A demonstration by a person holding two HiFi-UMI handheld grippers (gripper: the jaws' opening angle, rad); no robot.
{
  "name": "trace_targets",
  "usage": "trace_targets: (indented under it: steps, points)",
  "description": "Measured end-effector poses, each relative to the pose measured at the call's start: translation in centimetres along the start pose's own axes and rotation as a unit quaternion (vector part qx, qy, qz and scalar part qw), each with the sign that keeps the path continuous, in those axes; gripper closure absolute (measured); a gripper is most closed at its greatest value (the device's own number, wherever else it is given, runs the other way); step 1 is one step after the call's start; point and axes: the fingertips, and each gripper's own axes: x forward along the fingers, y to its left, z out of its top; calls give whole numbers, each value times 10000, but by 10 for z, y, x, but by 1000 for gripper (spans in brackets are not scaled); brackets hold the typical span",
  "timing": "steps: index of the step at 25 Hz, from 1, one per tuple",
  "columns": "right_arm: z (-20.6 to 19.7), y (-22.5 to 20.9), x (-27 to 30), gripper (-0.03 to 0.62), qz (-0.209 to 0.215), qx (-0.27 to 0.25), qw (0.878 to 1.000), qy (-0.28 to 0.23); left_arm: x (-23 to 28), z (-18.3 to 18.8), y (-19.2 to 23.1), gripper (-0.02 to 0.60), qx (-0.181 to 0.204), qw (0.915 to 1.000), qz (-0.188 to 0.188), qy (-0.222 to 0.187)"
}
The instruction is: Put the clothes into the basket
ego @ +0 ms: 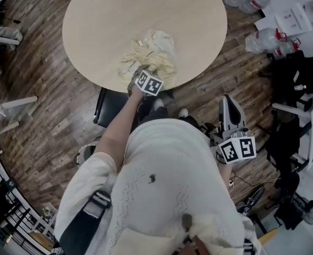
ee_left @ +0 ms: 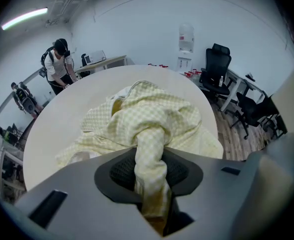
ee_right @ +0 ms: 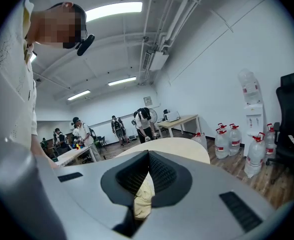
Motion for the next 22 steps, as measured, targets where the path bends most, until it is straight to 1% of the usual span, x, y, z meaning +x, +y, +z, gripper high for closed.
trace_targets:
  steps: [4, 7, 10, 15, 19, 22]
  points:
    - [1, -8, -8, 586, -3, 6, 10000, -20, -13, -2, -10, 462, -194, 9996, -177, -76]
    - [-1, -12, -16, 586, -18, 81, 10000, -21, -25, -8, -20, 465, -387, 9986, -237, -263]
    - [0, -16, -23, 586, 22, 101, 9999, -45, -39, -5, -31, 465, -606, 9964, -328, -503]
    - [0, -17, -33, 586, 139, 74, 9999, -60, -61, 4, -43, 466, -886, 9916, -362, -874]
    - [0, -18, -43, 586, 211, 56, 9997, -52, -79, 15, -50, 469, -1038, 9871, -358, -1164]
    - [0, -24, -51, 586, 237, 74, 9997, -42, -96, 31, -58, 472, -1138, 9820, -420, -1448]
